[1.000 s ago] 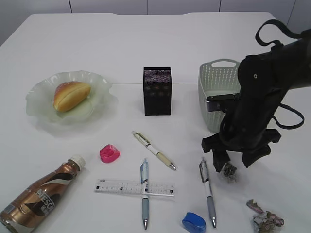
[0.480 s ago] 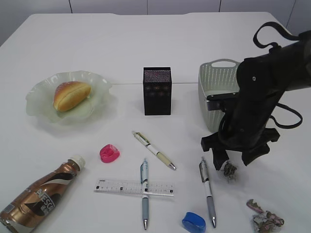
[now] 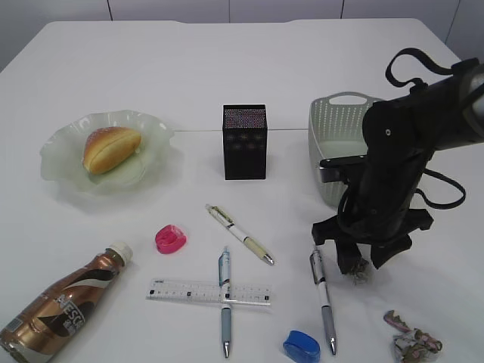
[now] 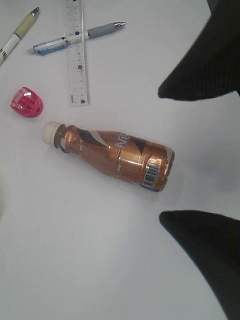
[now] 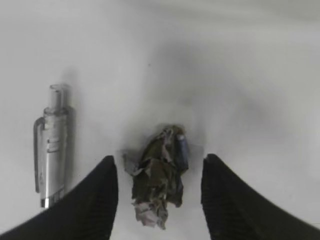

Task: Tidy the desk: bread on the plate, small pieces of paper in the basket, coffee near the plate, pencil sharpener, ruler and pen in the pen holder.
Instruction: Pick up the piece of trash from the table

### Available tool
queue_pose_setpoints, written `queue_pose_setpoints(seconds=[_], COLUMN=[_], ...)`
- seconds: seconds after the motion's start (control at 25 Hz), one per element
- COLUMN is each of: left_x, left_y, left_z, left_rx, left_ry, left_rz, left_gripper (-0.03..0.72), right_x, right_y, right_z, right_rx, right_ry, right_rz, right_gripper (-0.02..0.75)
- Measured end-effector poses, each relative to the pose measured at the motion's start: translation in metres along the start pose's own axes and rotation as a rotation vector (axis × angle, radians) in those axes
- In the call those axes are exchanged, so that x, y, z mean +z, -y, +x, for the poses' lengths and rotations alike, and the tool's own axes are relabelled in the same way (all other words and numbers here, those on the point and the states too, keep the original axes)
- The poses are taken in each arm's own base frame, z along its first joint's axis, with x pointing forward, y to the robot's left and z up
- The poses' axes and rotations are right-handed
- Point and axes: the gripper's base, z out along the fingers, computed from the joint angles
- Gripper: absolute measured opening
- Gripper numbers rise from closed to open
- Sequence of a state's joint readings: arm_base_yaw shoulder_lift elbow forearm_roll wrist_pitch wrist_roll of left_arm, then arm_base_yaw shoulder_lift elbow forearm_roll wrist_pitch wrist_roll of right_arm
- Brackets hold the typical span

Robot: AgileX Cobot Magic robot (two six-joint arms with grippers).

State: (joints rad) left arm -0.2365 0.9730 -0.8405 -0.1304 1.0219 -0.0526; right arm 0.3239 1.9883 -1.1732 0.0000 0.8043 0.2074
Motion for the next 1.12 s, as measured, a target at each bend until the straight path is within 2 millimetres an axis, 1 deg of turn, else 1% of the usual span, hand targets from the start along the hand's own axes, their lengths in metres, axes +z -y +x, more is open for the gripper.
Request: queue_pose_setpoints(seconds=[0.12, 0.32, 0.52, 0.6, 0.68, 0.76, 0.84, 0.92, 1.12], left_x=[0.000, 0.000, 0.000, 0.000, 0.000, 0.000, 0.000, 0.000, 0.000], left_y=[0.000, 0.000, 0.000, 0.000, 0.000, -0.001, -0.002, -0.002, -0.002], left_z=[0.000, 0.000, -0.001, -0.001, -0.001, -0.001, -0.001, -0.001, -0.002], left_rx=[0.000, 0.000, 0.000, 0.000, 0.002, 0.006, 0.013, 0.015, 0.016], left_ry=[0.000, 0.004, 0.006, 0.008, 0.008, 0.009, 0.009, 0.011, 0.018], left_rz=[0.000, 0.000, 0.000, 0.000, -0.003, -0.009, -0.021, -0.024, -0.025], left_gripper=[0.506, 0.506, 0.506, 0.506, 0.506, 0.505, 0.505, 0.505, 0.505], right_x=[0.000, 0.000, 0.000, 0.000, 0.000, -0.005, -0.016, -0.033, -0.092], right_y=[0.000, 0.000, 0.000, 0.000, 0.000, 0.000, 0.001, 0.001, 0.001], right_z=[0.001, 0.002, 0.002, 0.002, 0.002, 0.002, 0.003, 0.003, 0.004], right_rx=[0.000, -0.002, -0.026, -0.028, -0.033, -0.037, -0.039, -0.039, -0.044], right_ry=[-0.008, -0.018, -0.021, -0.021, -0.021, -0.012, 0.014, 0.059, 0.234], right_rz=[0.002, 0.004, 0.004, 0.004, 0.004, 0.002, -0.003, -0.011, -0.044], right_gripper=[0.316, 0.269, 0.129, 0.103, 0.094, 0.091, 0.087, 0.086, 0.086])
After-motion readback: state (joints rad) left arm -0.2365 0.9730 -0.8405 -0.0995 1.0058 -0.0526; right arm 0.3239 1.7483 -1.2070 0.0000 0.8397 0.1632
